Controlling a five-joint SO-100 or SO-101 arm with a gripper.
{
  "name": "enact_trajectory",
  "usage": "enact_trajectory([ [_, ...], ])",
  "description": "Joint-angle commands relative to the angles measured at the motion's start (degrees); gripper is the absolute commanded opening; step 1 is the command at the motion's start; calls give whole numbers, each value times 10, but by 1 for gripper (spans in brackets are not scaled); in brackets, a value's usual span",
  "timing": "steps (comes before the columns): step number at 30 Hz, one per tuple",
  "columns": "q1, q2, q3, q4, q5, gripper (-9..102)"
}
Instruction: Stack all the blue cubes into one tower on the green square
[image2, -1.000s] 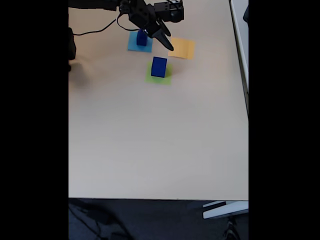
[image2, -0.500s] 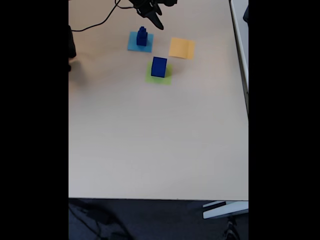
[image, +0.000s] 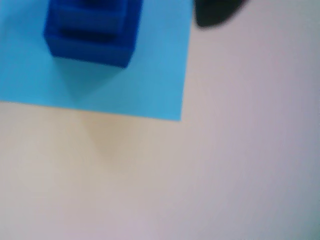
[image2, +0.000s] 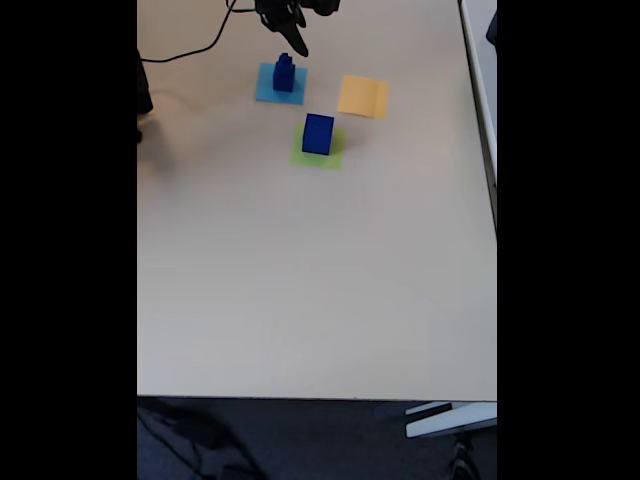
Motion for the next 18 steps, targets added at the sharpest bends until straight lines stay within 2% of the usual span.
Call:
enact_trajectory([
  [1,-18,48,9,-14,10,26],
  [18,-10,66,97,-50,-11,24],
])
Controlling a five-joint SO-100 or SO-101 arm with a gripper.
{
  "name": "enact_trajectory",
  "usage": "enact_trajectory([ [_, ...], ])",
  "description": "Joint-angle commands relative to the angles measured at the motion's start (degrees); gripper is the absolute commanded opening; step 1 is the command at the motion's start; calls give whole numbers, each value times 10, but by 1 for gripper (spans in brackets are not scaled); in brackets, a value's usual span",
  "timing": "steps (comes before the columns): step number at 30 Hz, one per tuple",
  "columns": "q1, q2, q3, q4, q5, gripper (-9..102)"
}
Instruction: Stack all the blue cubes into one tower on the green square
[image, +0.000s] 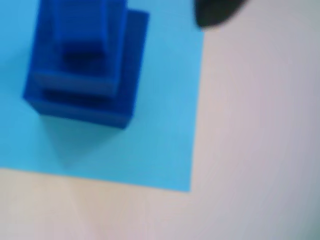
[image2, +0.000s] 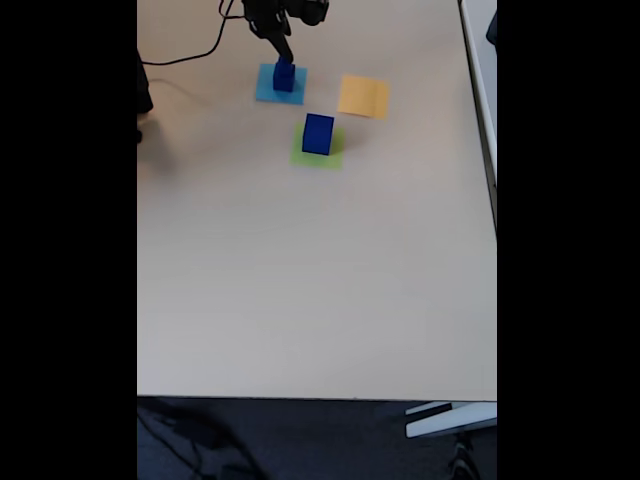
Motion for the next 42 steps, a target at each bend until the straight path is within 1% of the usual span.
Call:
enact_trajectory([
  [1,3,40,-1,-16,-5,24],
  [11,2,40,4,-15,-11,23],
  [20,0,37,7,-15,-6,19],
  [31,14,33,42,-54,-18,19],
  [42,14,33,42,-55,-17,19],
])
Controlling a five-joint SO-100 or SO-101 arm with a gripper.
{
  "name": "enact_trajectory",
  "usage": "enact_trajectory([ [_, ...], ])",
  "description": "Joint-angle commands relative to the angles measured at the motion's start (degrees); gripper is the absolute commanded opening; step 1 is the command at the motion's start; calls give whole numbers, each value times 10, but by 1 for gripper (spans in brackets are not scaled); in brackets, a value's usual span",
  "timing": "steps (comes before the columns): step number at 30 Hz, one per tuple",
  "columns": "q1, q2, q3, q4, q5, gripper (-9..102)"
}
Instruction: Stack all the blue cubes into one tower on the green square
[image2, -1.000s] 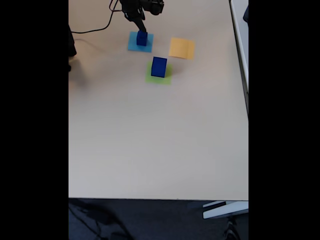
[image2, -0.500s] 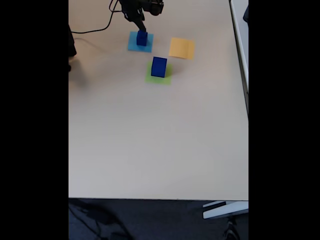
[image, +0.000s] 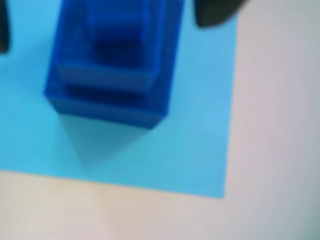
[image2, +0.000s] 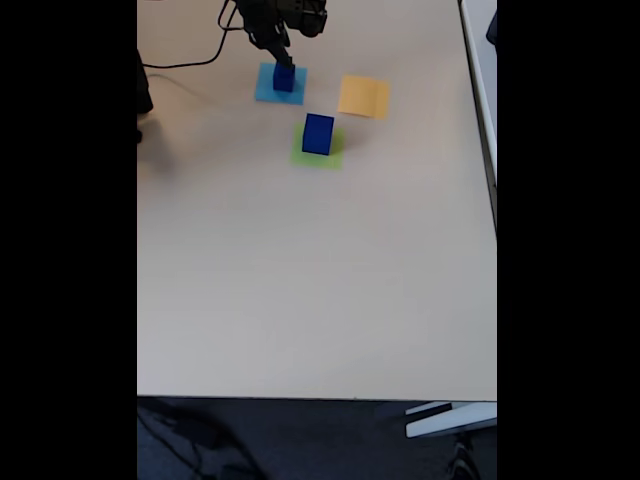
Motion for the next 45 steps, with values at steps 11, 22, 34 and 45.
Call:
enact_trajectory([
  [11,0,27,-2,-15,-4,18],
  [22,2,22,0,-16,-6,16],
  [34,3,18,4,-16,-3,12],
  [45,4,18,9,-16,-1,9],
])
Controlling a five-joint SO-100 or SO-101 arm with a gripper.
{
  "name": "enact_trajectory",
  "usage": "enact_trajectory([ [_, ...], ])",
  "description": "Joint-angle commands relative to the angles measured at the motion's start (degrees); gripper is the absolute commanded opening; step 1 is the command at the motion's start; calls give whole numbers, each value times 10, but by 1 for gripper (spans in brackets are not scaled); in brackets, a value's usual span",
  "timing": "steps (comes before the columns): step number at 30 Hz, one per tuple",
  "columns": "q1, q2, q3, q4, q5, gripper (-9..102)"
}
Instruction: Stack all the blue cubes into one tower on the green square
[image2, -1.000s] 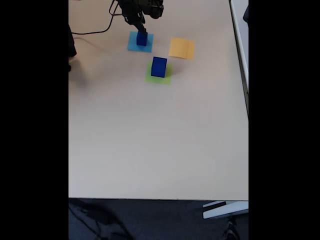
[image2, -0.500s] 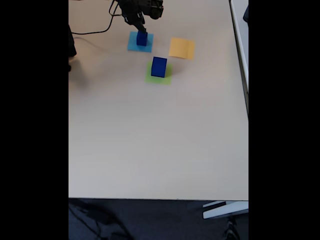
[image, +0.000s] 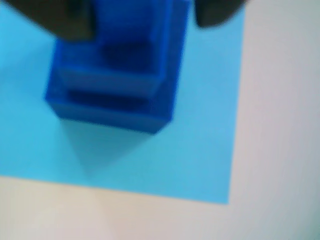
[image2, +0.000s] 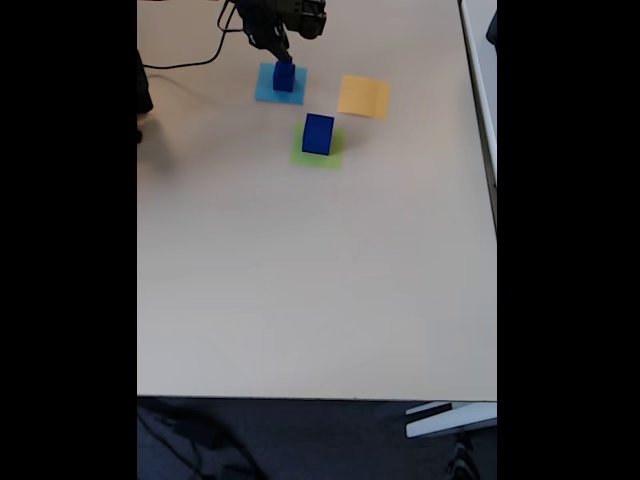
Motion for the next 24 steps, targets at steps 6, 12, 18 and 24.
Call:
enact_trajectory([
  [6,6,18,-1,-11,-3,9],
  [12,8,18,0,-11,-4,7],
  [18,12,23,3,-10,-11,3],
  [24,13,26,4,-8,-11,2],
])
